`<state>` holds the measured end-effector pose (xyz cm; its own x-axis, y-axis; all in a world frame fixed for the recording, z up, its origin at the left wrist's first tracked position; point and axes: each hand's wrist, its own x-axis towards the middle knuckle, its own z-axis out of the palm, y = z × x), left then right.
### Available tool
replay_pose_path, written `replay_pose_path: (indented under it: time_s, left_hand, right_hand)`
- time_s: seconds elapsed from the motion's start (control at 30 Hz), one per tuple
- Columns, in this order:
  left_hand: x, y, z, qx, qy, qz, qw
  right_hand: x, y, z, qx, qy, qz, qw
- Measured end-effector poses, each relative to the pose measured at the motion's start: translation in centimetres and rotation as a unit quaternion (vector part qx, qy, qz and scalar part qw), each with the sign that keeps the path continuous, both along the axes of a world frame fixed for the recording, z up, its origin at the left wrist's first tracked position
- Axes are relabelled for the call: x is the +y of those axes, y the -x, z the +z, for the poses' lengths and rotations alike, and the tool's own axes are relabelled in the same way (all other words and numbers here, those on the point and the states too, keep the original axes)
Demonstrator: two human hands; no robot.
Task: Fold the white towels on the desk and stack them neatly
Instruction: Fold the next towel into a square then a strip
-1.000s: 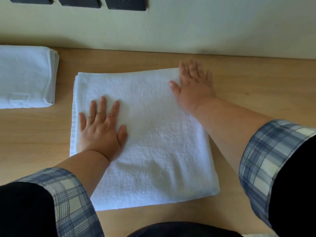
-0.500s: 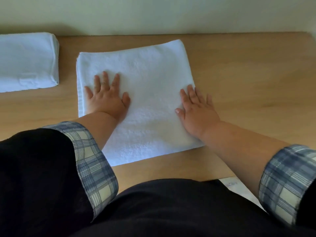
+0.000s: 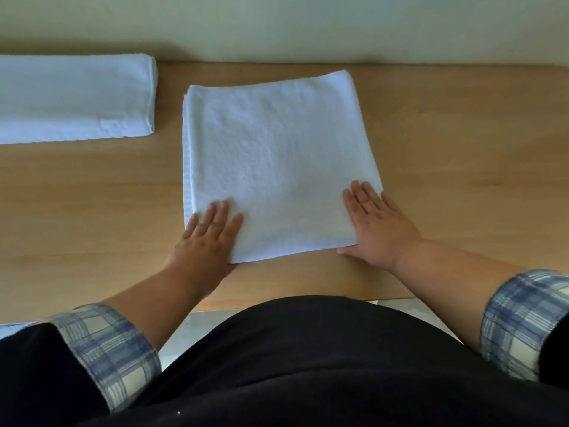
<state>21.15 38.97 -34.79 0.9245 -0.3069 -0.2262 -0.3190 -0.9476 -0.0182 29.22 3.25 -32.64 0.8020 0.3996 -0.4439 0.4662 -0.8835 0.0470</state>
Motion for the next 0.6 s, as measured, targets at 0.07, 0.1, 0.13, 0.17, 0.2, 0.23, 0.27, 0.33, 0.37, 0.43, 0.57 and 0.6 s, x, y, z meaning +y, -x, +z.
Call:
replay_pose_path:
  time_s: [0.07,0.1,0.13,0.17,0.2,0.23,0.27,0.33,0.37,0.43,0.57,0.6]
  left_hand:
    - [0.4,-0.1,-0.2,0.011,-0.026,0.006,1.0]
    - [0.4,-0.2,-0.1,0.019,-0.038,0.011,0.999]
    - [0.4,-0.4,0.1,0.022,-0.045,0.015,0.999]
    - [0.3,-0.5,0.4,0.025,-0.047,0.019,0.998]
    - [0.2,-0.7,0.8,0.029,-0.048,0.023,0.998]
    - [0.1,-0.8,1.3,0.034,-0.048,0.028,0.998]
    - [0.0,-0.9,1.7,0.039,-0.05,0.032,0.998]
    - [0.1,-1.2,2.7,0.045,-0.046,0.041,0.997]
    - [0.4,-1.3,3.2,0.043,-0.04,0.046,0.997]
    - [1.1,-1.5,4.5,0.043,-0.018,0.056,0.997]
    - [2.2,-1.4,6.5,0.073,0.039,0.074,0.994]
    - [2.4,-1.2,6.9,0.086,0.045,0.078,0.992]
  right_hand:
    - [-0.8,0.2,0.4,-0.009,-0.009,-0.013,1.0]
    - [-1.0,0.4,0.8,-0.017,0.0,-0.004,1.0]
    - [-1.2,0.6,1.1,-0.026,0.017,0.006,1.0]
    - [-1.3,0.8,1.5,-0.032,0.035,0.012,0.999]
    - [-1.4,1.1,1.9,-0.036,0.051,0.013,0.998]
    - [-1.3,1.2,2.4,-0.039,0.062,0.009,0.997]
    - [-1.2,1.3,2.9,-0.045,0.069,0.01,0.997]
    - [-1.1,1.4,4.0,-0.065,0.06,0.022,0.996]
    - [-1.2,1.4,4.5,-0.075,0.044,0.024,0.996]
    - [-1.7,1.6,5.6,-0.077,0.006,0.005,0.997]
    - [-3.0,3.3,7.0,-0.061,-0.049,-0.035,0.996]
    - [-3.1,3.8,7.1,-0.053,-0.061,-0.044,0.996]
